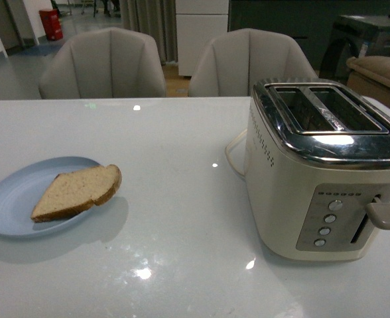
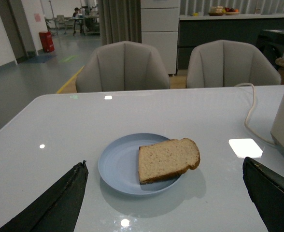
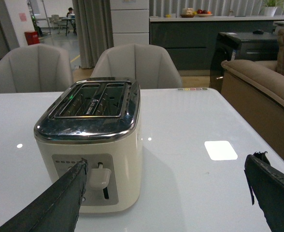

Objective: Left arm holds plate, right arm toasts bread

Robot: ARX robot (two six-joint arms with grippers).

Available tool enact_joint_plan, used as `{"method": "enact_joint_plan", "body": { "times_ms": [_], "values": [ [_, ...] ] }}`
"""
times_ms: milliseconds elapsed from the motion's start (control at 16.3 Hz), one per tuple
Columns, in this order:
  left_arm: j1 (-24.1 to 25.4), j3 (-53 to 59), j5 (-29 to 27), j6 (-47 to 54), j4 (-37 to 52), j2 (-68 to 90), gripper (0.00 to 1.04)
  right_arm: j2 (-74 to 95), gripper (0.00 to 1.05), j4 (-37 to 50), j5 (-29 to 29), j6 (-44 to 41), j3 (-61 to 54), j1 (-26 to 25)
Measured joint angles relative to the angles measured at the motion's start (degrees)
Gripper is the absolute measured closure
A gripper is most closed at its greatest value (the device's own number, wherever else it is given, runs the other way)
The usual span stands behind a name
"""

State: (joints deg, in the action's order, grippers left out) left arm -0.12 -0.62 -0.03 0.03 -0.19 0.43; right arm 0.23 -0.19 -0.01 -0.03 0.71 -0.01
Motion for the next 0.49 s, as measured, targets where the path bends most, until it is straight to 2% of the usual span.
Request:
{"method": "enact_joint_plan", "body": {
  "times_ms": [489],
  "values": [
    [0.0, 0.0, 0.0, -0.02, 0.0, 0.0, 0.07, 0.0, 0.06, 0.0, 0.0, 0.0, 0.0, 0.0]
  ]
}}
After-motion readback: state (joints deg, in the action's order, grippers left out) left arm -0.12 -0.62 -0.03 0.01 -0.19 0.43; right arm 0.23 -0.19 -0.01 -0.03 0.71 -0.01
